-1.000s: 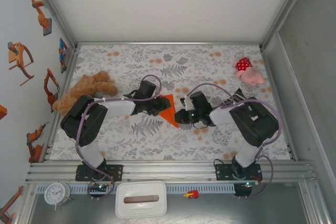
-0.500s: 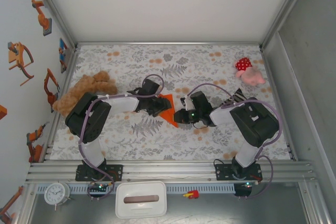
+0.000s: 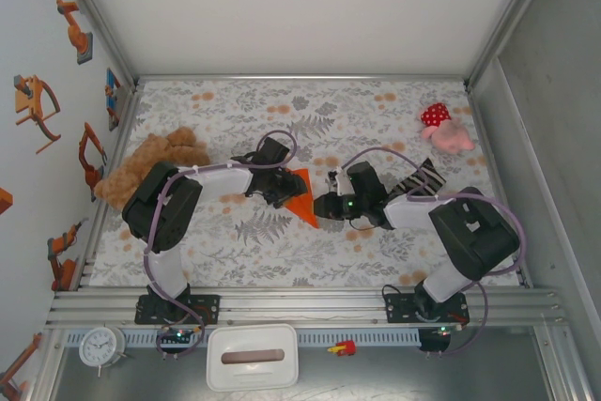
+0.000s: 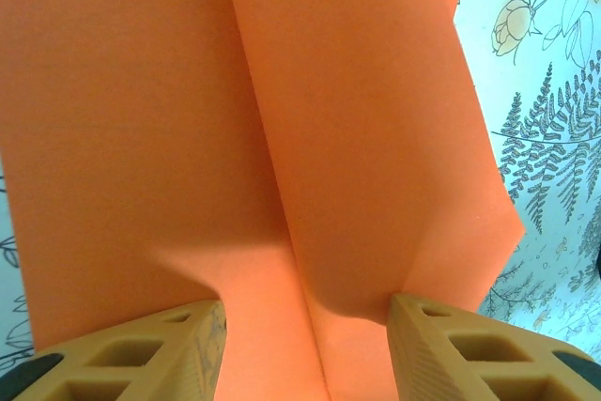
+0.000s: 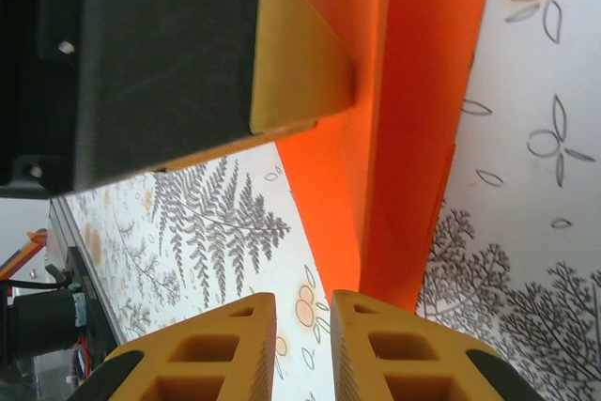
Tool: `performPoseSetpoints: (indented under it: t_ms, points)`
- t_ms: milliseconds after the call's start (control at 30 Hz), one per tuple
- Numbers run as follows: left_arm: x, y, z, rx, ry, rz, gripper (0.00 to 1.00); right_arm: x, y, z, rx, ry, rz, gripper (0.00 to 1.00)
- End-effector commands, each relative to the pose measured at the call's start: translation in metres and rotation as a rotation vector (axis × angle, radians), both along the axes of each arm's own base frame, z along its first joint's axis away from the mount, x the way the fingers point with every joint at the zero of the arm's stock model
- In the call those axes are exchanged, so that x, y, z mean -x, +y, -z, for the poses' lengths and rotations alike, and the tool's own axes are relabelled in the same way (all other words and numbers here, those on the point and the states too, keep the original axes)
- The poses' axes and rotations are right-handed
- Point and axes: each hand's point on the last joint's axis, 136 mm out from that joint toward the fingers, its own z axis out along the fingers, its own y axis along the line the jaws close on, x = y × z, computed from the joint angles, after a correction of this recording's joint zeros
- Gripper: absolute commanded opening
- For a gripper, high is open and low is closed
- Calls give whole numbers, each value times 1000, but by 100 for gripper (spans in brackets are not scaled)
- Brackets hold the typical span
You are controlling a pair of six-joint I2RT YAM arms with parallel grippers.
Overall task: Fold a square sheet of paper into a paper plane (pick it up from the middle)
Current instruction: Fourth fold the wing at the center of the table.
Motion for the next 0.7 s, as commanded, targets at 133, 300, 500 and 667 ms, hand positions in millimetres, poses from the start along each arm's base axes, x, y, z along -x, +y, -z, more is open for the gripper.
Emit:
performPoseSetpoints:
  t_ms: [133, 300, 500, 667]
  points:
    - [24, 29, 39, -160, 99, -1, 50, 6, -6, 15, 36, 52, 1, 22]
    - [24, 29, 40, -161, 104, -2, 50, 8, -4, 20, 37, 76, -14, 20]
    - [25, 30, 41, -164, 104, -5, 48, 12, -1, 25, 21, 101, -38, 15]
    - [26, 31, 42, -167, 107, -7, 47, 14, 0, 30, 24, 116, -45, 10]
